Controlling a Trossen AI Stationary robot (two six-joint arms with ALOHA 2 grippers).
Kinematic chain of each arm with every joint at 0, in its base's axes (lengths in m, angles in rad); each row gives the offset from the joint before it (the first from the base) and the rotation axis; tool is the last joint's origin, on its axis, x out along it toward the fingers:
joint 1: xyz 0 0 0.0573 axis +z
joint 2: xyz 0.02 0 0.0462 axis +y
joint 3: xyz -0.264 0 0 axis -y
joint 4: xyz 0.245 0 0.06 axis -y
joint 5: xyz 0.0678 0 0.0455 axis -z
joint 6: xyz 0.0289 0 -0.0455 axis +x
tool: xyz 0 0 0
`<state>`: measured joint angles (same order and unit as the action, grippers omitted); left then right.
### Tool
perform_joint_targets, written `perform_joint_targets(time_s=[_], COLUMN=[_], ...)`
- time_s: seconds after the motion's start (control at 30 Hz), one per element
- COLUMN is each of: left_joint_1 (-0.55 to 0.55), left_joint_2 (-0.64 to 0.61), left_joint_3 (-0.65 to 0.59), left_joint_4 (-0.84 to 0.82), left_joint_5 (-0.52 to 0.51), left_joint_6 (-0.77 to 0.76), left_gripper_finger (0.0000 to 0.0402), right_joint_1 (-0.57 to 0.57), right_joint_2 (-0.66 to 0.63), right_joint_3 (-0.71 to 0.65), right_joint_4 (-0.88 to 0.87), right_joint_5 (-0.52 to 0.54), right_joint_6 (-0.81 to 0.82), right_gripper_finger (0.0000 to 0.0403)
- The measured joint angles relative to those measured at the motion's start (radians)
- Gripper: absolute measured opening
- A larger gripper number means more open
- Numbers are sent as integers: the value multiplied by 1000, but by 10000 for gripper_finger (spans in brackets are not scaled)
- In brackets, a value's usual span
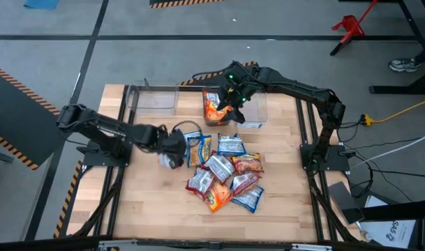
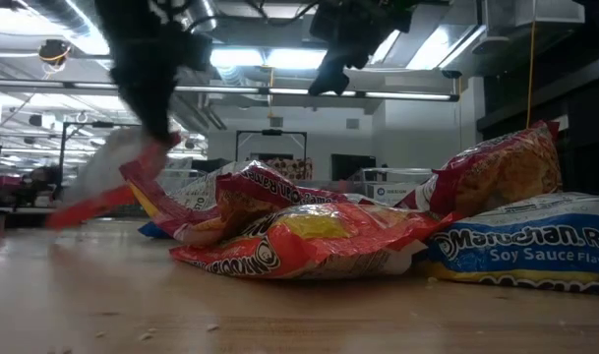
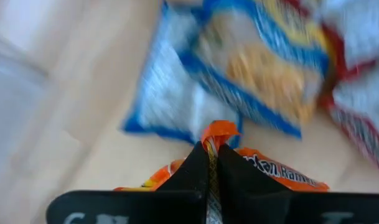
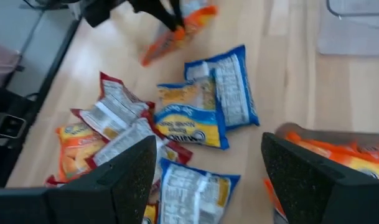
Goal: Sort Maruchan noodles
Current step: Put the orange noodle pack into the black bin
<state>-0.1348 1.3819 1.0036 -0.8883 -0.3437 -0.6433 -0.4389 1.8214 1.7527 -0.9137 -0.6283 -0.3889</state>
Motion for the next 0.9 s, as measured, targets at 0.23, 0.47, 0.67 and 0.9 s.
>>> perform_joint_targets(time_s=[0.23,0.47,0.67,0.9], left_joint_1=[125,271,419,575], left_joint_2=[-1,-3,10,149], left_joint_3=[161,248,232,223], left_joint_4=[-9,144,506,955], left_joint_5=[-151,-274,-260,-51], left_joint_6=[167,402,607,731], left_gripper_finger=[5,5,5,5], right_joint_1=[0,-49,-134,-190], right_joint_2=[0,-52,-178,-276], right_joint_3=[0,0,0,1], right_joint_4=[61,82,109,103], right_joint_5=[-56,-102,-69,48], right_joint_6=[32,78,101,105], right_gripper_finger=[278,278,278,278])
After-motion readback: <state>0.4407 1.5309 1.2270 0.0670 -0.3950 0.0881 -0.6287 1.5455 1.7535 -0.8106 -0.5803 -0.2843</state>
